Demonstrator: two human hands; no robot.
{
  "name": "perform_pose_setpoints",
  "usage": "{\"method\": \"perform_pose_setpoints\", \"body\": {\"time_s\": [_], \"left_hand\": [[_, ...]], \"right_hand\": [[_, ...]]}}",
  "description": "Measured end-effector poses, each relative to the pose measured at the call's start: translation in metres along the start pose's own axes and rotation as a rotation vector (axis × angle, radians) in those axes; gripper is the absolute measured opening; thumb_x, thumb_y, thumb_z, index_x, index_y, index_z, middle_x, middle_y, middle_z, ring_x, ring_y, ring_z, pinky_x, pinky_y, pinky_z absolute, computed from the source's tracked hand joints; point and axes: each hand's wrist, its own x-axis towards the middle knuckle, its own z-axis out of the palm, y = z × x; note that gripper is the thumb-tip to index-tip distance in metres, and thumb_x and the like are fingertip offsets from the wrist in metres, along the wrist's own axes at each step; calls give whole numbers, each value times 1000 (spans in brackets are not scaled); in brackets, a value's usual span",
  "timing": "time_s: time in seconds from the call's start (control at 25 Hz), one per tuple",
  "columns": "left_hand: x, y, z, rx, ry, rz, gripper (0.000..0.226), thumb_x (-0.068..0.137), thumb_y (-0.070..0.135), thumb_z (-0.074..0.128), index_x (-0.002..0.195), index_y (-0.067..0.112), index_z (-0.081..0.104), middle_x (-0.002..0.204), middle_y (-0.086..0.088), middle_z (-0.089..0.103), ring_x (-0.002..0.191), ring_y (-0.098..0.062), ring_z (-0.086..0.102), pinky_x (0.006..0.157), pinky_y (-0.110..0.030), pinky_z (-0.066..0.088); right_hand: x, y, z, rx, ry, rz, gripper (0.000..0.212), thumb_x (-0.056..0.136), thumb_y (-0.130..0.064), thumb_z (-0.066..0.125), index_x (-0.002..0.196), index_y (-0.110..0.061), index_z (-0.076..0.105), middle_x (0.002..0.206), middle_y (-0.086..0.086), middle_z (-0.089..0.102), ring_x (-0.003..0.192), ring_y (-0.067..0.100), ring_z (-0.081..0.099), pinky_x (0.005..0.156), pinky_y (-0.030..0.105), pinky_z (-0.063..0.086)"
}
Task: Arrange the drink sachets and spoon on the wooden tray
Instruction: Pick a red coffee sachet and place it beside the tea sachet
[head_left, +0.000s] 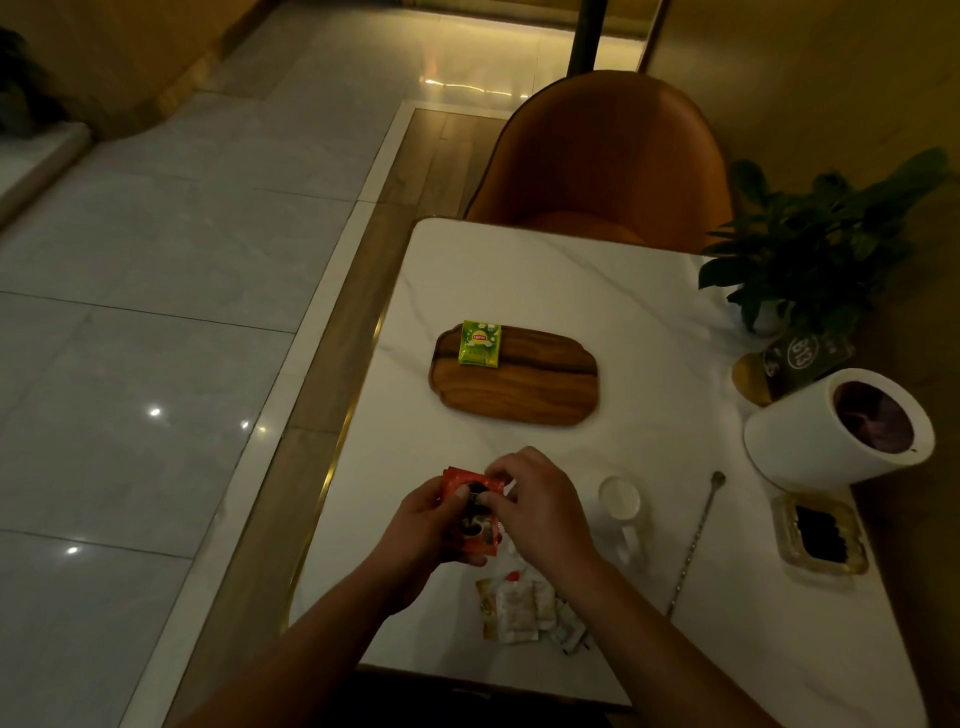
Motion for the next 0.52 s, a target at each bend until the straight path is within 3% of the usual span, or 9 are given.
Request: {"method": "perform_pose_setpoints", "body": {"time_s": [0.12, 0.2, 0.28, 0.36, 0.52], "left_hand": [[0, -2, 0, -6, 32, 12, 30, 104, 28, 52, 124, 10, 64, 109, -19, 76, 94, -41, 75, 69, -41, 62], [2, -2, 0, -35, 81, 8, 28, 105, 26, 49, 124, 10, 64, 110, -19, 76, 93, -40, 76, 67, -39, 62], [4, -3, 2, -70, 132, -10, 27, 106, 25, 48, 122, 12, 65, 107, -16, 78, 90, -35, 77, 65, -38, 62], [4, -5, 7, -78, 181, -24, 25, 106, 26, 47, 118, 15, 66, 102, -11, 79, 86, -30, 78, 64, -38, 62], [4, -9, 9, -28, 257, 9, 24, 105, 27, 49, 114, 15, 67, 100, -12, 78, 76, -22, 77, 57, -29, 58]], "right_hand": [[-5, 3, 0, 40, 60, 63, 17, 87, -33, 69, 102, -28, 63, 94, -10, 58, 74, 5, 55, 62, 13, 41], [-10, 9, 0, 77, 52, 159, 12, 90, -37, 64, 85, -27, 60, 78, -8, 62, 68, 7, 58, 60, 26, 50], [-18, 12, 6, 164, -84, 248, 21, 92, -36, 60, 76, -24, 57, 70, -1, 64, 61, 13, 61, 60, 41, 57], [-25, 8, 13, 243, -173, 291, 19, 93, -35, 57, 77, -25, 57, 71, 2, 66, 59, 15, 63, 58, 42, 58], [-29, 6, 25, 234, -133, 302, 15, 94, -38, 58, 82, -29, 56, 76, -2, 67, 67, 15, 65, 66, 45, 60]]}}
